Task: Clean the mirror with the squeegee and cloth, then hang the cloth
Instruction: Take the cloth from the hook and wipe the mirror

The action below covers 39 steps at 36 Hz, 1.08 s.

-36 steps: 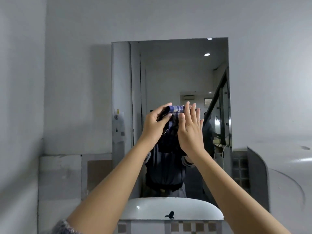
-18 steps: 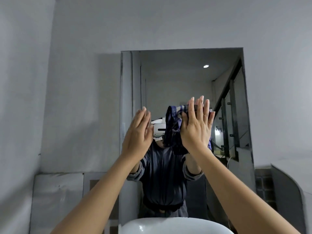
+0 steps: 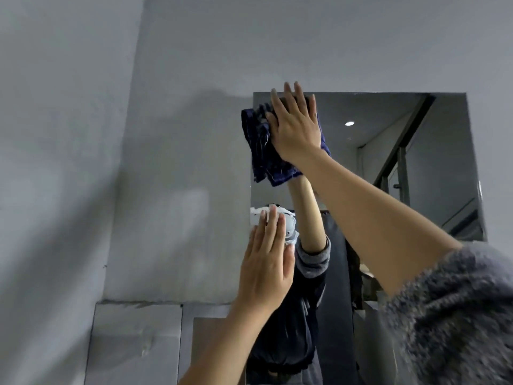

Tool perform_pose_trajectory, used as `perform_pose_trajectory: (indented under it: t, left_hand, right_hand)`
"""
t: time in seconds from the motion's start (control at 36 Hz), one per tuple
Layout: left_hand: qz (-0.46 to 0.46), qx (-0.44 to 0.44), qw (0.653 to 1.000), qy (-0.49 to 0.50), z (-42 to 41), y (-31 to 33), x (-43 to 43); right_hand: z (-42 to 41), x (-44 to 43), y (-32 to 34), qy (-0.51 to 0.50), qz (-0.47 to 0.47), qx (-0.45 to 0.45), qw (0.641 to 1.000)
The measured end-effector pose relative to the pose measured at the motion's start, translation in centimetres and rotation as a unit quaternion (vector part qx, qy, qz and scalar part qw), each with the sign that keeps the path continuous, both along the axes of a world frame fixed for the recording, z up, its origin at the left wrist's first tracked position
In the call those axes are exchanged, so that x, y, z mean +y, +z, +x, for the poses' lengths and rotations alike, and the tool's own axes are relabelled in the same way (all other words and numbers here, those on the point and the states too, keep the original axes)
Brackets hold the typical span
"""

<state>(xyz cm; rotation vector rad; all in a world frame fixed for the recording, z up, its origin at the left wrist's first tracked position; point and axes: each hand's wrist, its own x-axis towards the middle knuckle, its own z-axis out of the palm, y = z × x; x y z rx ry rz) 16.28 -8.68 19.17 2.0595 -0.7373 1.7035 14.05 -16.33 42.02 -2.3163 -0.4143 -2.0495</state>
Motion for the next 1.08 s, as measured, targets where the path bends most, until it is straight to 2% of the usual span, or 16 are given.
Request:
perform_pose_trajectory:
  t: [0.14, 0.28, 0.47, 0.67, 0.86, 1.08]
  left_hand:
    - [0.006, -0.016, 1.000, 0.008, 0.2, -0.1, 0.0]
    - [0.004, -0.028, 0.999, 0.020, 0.3, 0.0, 0.0]
    - [0.016, -0.024, 0.999, 0.038, 0.5, 0.0, 0.2]
    - [0.016, -0.006, 0.999, 0.041, 0.0, 0.1, 0.1]
    - [0.030, 0.020, 0.999, 0.039, -1.1, -0.2, 0.3]
    - [0.060, 0.041, 0.997, 0.035, -1.2, -1.4, 1.5]
  right_hand:
    - [-0.2, 1.3, 2.2, -0.019, -0.073, -0.002, 0.997]
    - [-0.6, -1.9, 2.5, -0.025, -0.081, 0.003, 0.996]
    - [-1.8, -14.1, 1.5, -0.026, 0.065, 0.018, 0.997]
    - [-2.8, -23.2, -2.8, -0.034, 0.241, -0.001, 0.970]
    - [-1.7, -19.7, -4.2, 0.000, 0.353, -0.022, 0.935]
    - [-1.1, -10.1, -4.1, 0.051, 0.248, -0.017, 0.967]
